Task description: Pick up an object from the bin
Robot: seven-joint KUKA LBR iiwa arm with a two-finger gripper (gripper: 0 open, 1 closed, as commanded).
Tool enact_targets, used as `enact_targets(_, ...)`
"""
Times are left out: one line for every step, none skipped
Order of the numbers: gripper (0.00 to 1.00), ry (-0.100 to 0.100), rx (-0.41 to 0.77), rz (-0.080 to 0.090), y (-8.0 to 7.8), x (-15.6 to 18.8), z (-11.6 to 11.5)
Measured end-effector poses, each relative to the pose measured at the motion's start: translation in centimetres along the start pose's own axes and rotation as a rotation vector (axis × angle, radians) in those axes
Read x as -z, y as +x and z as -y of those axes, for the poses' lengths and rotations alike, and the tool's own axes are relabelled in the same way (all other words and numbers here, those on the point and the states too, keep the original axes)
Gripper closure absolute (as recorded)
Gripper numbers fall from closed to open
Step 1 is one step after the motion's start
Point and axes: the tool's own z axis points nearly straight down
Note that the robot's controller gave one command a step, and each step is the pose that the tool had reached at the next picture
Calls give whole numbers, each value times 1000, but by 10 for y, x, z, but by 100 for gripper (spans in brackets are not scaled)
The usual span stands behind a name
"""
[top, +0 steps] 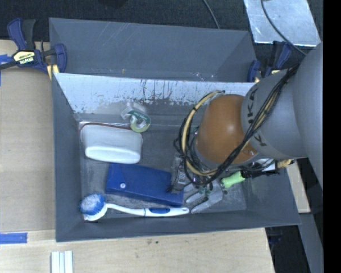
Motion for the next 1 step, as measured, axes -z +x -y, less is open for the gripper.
enact_targets(100, 3, 304, 0, 5, 11, -66)
